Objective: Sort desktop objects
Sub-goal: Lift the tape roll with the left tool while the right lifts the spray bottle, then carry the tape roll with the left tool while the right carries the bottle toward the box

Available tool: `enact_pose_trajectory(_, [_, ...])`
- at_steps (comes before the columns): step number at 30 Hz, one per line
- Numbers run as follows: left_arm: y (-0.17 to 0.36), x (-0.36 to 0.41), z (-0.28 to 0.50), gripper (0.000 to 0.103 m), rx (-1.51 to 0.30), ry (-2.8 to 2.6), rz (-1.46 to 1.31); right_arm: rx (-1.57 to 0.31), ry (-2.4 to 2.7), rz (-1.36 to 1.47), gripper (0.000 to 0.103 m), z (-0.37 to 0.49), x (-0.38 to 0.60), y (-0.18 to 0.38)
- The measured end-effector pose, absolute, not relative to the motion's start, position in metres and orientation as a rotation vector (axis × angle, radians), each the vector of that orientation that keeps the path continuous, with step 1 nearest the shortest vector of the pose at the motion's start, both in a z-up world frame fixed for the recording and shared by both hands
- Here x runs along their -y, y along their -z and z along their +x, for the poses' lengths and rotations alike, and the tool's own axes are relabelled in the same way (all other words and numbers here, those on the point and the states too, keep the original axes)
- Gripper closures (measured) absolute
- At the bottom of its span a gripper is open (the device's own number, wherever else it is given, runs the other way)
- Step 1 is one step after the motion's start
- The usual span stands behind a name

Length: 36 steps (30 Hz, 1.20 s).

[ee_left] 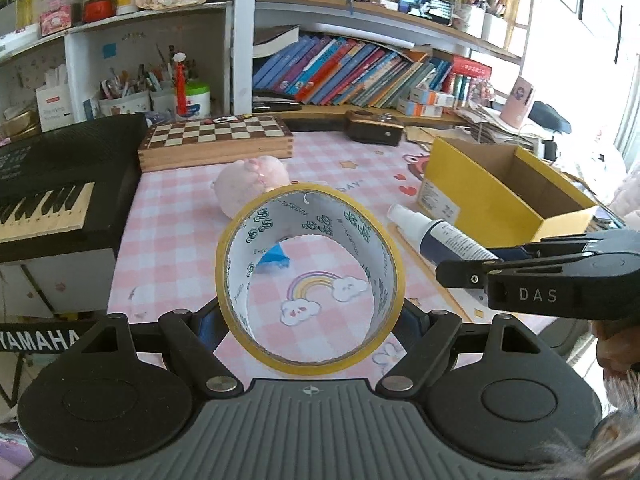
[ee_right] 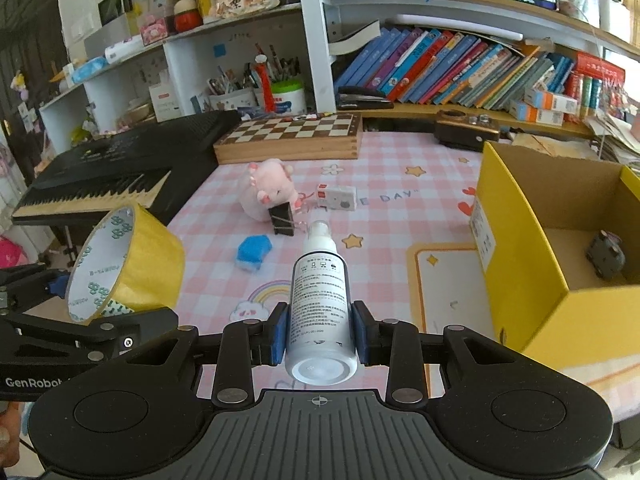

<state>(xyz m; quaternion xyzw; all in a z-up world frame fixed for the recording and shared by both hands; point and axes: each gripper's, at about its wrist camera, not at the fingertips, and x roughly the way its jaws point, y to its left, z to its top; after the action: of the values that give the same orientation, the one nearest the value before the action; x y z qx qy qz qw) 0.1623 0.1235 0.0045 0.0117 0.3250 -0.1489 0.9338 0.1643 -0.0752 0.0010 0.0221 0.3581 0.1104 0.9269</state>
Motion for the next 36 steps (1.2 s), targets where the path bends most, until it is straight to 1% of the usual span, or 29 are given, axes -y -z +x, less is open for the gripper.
enact_pose_trajectory(16, [-0.003, -0.111, 0.128, 0.024, -0.667, 0.418, 0.037, -0.755, -0.162, 0.088, 0.07, 0.116, 0.082, 0.003])
enact_pose_trajectory(36, [0.006, -0.06, 0.128, 0.024, -0.693, 0.622, 0.106, -0.798, -0.009, 0.141, 0.07, 0.082, 0.118, 0.01])
